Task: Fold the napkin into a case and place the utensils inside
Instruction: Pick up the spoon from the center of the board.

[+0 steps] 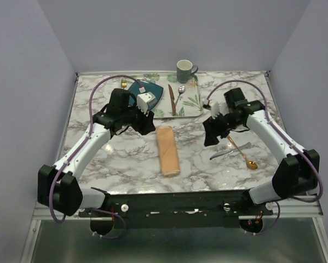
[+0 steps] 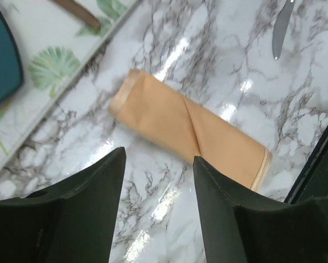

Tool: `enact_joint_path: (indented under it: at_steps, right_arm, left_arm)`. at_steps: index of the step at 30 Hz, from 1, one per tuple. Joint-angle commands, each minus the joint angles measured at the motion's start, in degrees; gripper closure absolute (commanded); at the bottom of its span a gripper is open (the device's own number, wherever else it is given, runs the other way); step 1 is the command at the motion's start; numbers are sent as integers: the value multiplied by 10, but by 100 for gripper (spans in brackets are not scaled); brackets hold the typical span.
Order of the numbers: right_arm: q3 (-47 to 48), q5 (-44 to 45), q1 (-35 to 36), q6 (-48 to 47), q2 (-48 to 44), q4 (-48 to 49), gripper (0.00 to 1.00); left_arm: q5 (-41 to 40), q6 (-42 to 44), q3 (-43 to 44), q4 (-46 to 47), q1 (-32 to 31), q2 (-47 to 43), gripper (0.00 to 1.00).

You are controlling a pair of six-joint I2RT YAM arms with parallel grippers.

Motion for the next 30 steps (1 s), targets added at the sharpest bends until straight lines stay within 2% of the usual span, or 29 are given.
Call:
enact_joint_path:
  at_steps: [1, 2, 5, 10, 14, 22, 30]
  right_arm:
    - [-27, 111, -124, -142, -50, -132, 17]
    - [-35, 141, -169, -171, -55, -134, 17]
    - [-56, 211, -233, -218, -52, -109, 21]
    - [-89, 294, -256, -234, -22, -33, 36]
    - [-116, 340, -270, -242, 20, 20, 39]
    - [-138, 328, -277, -246, 77, 57, 44]
    - [-167, 280, -277, -228, 88, 72, 47]
  left_arm:
    - [5, 43, 14, 8, -5, -64, 34]
    - [9, 47, 17, 3, -4, -67, 34]
    - [14, 54, 17, -2, -4, -77, 34]
    - [20, 64, 24, -18, -4, -68, 33]
    - [22, 55, 29, -19, -4, -59, 34]
    - [24, 40, 19, -24, -4, -64, 33]
    - [21, 37, 5, -27, -5, -66, 33]
